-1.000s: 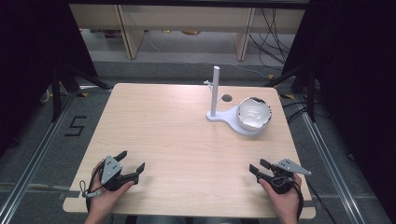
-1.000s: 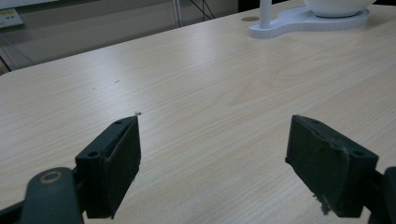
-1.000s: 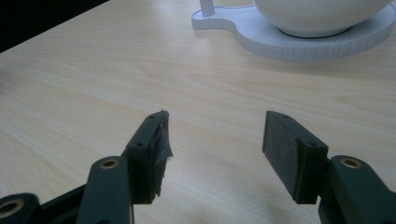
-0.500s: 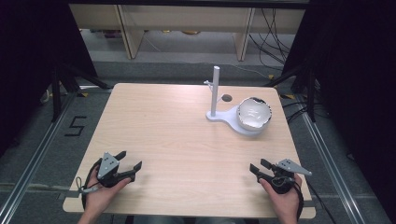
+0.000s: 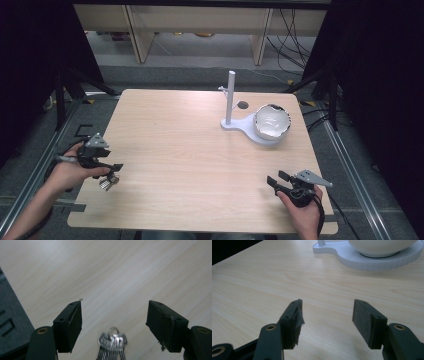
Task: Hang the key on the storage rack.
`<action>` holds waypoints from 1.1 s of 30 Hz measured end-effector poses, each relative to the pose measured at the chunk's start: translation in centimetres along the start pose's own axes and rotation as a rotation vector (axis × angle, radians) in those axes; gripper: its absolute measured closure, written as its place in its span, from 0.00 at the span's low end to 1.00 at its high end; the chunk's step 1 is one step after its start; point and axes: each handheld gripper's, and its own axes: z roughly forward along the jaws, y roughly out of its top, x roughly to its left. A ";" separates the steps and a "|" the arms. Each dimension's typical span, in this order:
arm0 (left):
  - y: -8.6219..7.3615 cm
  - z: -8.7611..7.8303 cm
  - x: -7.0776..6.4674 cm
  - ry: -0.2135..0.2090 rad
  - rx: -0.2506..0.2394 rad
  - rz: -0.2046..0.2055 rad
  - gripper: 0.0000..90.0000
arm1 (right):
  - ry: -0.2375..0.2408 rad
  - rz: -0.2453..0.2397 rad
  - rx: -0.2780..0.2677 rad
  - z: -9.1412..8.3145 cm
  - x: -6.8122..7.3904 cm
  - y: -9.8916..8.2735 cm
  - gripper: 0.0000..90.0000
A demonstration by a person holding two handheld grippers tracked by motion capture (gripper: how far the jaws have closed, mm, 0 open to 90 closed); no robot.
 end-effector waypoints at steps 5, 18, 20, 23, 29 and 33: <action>1.2 1.0 1.1 -0.018 0.133 0.053 0.33 | -0.002 0.034 0.012 0.0 0.2 -0.1 0.47; -0.2 5.1 1.3 -0.063 0.356 -0.005 0.33 | -0.015 0.031 0.051 0.0 0.0 0.0 0.47; -0.3 5.2 1.2 -0.051 0.364 0.000 0.33 | -0.014 0.042 0.051 0.0 0.1 0.0 0.47; -0.6 5.4 0.7 -0.035 0.385 -0.046 0.33 | -0.010 0.010 0.030 0.1 0.0 0.0 0.47; -1.0 5.7 0.1 -0.032 0.425 -0.105 0.32 | -0.006 0.015 0.028 0.1 0.0 -0.1 0.47; -1.0 6.1 -0.2 -0.015 0.434 -0.090 0.32 | -0.020 0.000 0.047 0.0 -0.1 0.0 0.47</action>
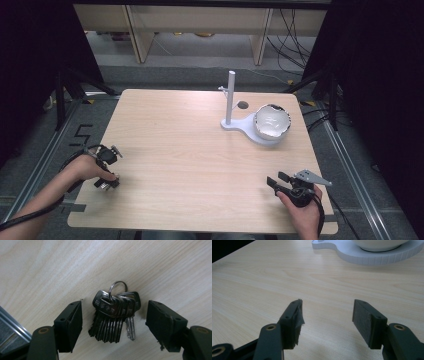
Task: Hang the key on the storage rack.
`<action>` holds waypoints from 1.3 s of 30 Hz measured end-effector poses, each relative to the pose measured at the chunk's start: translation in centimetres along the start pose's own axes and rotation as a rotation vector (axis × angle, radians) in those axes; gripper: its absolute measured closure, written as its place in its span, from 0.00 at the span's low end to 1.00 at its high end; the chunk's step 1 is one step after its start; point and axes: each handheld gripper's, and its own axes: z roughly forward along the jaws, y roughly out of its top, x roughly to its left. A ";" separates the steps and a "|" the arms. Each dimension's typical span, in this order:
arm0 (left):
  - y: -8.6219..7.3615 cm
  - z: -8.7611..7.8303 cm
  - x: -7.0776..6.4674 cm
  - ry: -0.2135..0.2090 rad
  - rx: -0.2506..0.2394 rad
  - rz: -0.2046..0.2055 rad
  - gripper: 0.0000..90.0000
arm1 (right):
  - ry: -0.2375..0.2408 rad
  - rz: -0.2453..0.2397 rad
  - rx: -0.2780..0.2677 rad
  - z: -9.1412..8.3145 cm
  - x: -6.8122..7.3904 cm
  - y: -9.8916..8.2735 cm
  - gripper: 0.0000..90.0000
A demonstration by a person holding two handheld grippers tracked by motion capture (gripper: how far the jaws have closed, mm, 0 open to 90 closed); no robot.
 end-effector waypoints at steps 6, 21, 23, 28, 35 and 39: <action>0.1 0.1 0.0 0.012 0.001 -0.011 0.32 | 0.011 0.014 0.013 0.0 0.0 0.0 0.47; 0.2 0.0 0.1 -0.036 0.038 -0.082 0.48 | 0.042 0.022 0.018 0.2 0.4 0.0 0.47; 0.3 -0.1 0.0 -0.037 0.054 -0.082 0.51 | 0.040 0.016 0.022 0.1 0.3 0.0 0.47; 0.4 -0.2 -0.3 -0.036 0.068 -0.096 0.57 | 0.024 0.002 0.013 0.2 0.2 -0.1 0.47; 0.3 -0.3 -0.7 -0.035 0.081 -0.101 0.67 | 0.022 0.009 0.019 0.2 0.2 0.0 0.47; 0.2 -0.3 -0.9 -0.033 0.069 -0.099 0.72 | 0.023 0.007 0.019 0.2 0.2 0.0 0.47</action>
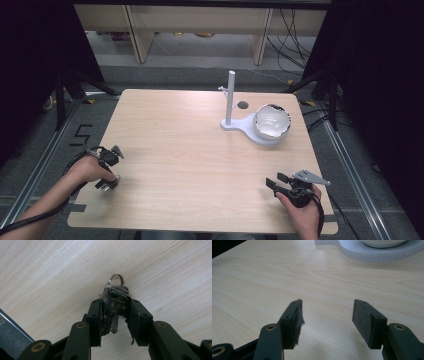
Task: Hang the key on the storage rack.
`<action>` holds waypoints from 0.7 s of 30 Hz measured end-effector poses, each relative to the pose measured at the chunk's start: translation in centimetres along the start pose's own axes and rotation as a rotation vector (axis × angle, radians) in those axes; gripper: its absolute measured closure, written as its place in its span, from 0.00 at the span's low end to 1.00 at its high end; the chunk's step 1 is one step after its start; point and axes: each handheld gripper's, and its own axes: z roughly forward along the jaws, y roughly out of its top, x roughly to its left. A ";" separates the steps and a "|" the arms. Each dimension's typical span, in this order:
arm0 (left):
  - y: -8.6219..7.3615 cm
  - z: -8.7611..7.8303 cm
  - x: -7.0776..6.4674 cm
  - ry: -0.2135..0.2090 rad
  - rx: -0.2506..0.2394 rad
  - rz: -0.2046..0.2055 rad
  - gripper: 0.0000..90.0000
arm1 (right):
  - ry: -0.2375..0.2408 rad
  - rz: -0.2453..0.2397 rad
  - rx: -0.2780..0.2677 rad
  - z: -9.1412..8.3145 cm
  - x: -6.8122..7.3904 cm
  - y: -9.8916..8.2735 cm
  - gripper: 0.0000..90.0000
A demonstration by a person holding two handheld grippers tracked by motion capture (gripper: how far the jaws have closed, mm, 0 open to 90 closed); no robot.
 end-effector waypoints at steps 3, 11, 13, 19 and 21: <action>0.0 -0.1 -0.1 0.003 0.013 0.001 0.73 | -0.001 0.004 -0.008 0.1 -0.1 0.0 0.47; -0.1 -0.1 -0.1 -0.011 0.029 -0.012 0.66 | -0.003 0.022 0.013 0.0 0.1 0.0 0.47; -0.4 -0.1 0.1 -0.008 0.039 -0.011 0.62 | 0.001 0.039 0.018 -0.1 0.2 0.0 0.47; -0.9 0.0 0.3 -0.006 0.034 0.001 0.62 | -0.003 -0.012 0.018 -0.1 -0.1 0.1 0.47; -0.9 -0.1 0.0 -0.006 0.047 0.012 0.66 | -0.012 -0.011 0.018 0.1 0.0 0.1 0.47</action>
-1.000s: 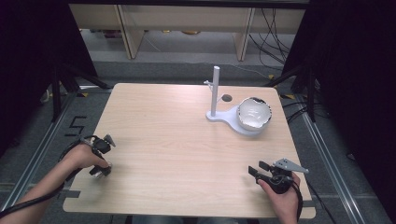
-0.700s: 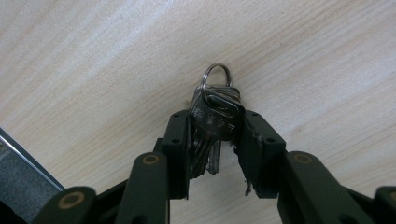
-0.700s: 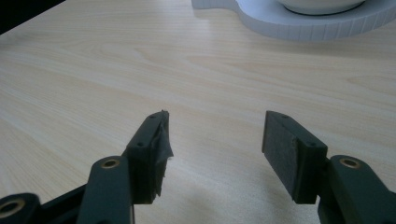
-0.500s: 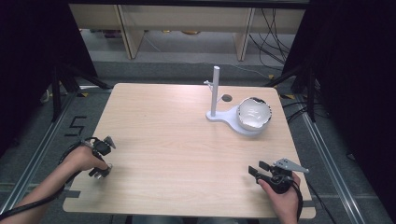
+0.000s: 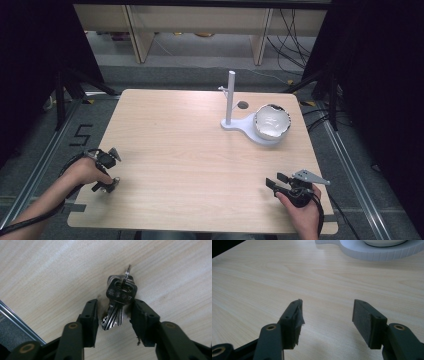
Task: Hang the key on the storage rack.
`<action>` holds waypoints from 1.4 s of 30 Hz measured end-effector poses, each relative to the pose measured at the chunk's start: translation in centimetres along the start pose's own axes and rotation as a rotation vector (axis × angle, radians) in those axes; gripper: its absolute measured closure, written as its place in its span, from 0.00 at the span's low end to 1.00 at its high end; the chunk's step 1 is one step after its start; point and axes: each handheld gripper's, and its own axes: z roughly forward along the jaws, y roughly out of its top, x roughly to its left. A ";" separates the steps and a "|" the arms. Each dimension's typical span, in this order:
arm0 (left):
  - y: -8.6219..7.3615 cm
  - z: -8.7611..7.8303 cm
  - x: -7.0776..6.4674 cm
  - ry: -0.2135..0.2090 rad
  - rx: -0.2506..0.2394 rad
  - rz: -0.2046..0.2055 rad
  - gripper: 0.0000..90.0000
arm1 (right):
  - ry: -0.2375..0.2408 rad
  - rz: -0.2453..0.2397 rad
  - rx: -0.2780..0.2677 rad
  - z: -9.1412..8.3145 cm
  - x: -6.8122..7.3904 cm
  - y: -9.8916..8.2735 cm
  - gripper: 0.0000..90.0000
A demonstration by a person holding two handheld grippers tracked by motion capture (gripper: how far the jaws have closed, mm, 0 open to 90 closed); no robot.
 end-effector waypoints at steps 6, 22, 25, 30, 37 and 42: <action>0.0 0.0 -0.8 0.004 0.003 0.028 0.84 | 0.000 0.002 0.000 0.0 0.0 0.0 0.47; -0.1 0.1 -0.5 -0.008 -0.021 0.058 0.76 | 0.008 0.004 -0.002 -0.1 0.0 0.0 0.47; -0.1 0.2 -0.7 0.001 -0.023 0.063 0.75 | 0.021 0.049 0.003 -0.1 0.3 -0.1 0.47; -0.1 0.2 -0.7 0.001 -0.023 0.058 0.76 | 0.008 0.003 0.004 0.0 0.0 0.0 0.47; 0.0 0.1 -0.9 0.005 -0.016 0.068 0.87 | 0.008 -0.002 0.002 0.1 0.0 0.0 0.47; -0.2 0.1 -1.1 0.020 -0.034 0.064 0.89 | 0.013 0.000 0.002 0.0 0.0 0.0 0.47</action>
